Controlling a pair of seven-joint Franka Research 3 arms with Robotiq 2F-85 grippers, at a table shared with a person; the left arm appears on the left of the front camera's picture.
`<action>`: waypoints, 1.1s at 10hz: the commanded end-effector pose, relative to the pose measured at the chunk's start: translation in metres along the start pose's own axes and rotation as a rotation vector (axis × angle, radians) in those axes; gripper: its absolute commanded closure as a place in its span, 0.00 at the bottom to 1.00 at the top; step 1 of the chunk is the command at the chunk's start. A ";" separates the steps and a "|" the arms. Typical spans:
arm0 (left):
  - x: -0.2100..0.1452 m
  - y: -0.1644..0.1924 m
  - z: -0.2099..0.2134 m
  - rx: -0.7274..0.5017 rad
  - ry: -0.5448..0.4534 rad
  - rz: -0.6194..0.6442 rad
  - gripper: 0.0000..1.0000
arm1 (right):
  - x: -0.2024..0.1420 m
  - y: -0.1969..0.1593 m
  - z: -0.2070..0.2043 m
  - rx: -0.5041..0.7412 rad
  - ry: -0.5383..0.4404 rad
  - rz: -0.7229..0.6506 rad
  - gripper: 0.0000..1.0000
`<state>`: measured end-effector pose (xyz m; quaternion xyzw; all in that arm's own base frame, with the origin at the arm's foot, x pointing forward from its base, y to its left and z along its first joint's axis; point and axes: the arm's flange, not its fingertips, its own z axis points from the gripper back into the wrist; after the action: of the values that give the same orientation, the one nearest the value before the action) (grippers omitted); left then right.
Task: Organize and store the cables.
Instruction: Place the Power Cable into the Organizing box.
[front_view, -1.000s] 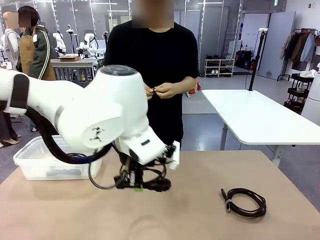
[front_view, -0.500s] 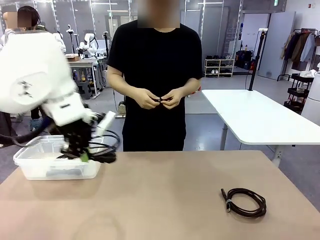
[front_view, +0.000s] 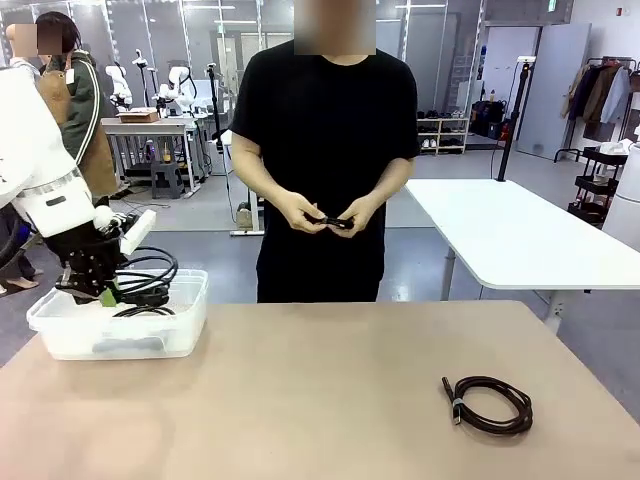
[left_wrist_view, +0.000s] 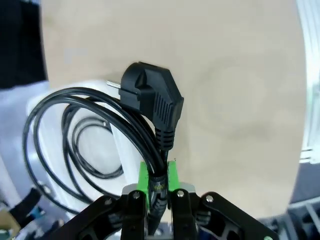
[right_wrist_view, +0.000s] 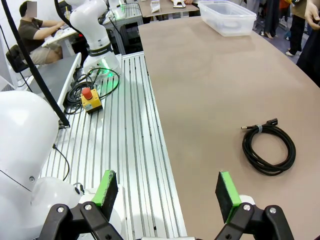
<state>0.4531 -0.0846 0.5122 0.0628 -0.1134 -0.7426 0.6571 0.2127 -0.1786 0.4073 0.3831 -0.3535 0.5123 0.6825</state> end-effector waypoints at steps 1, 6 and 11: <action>-0.017 0.048 -0.027 0.000 -0.032 0.043 0.83 | 0.001 0.000 0.002 -0.005 -0.015 0.018 0.00; -0.052 0.115 -0.075 -0.103 -0.021 0.140 0.83 | 0.001 0.000 0.002 -0.005 -0.015 0.018 0.00; -0.068 0.121 -0.100 -0.143 -0.048 0.157 0.75 | 0.001 0.000 0.002 -0.005 -0.015 0.018 0.00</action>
<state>0.5993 -0.0429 0.4338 0.0061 -0.0718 -0.6951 0.7153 0.2128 -0.1785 0.4075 0.3830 -0.3534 0.5124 0.6826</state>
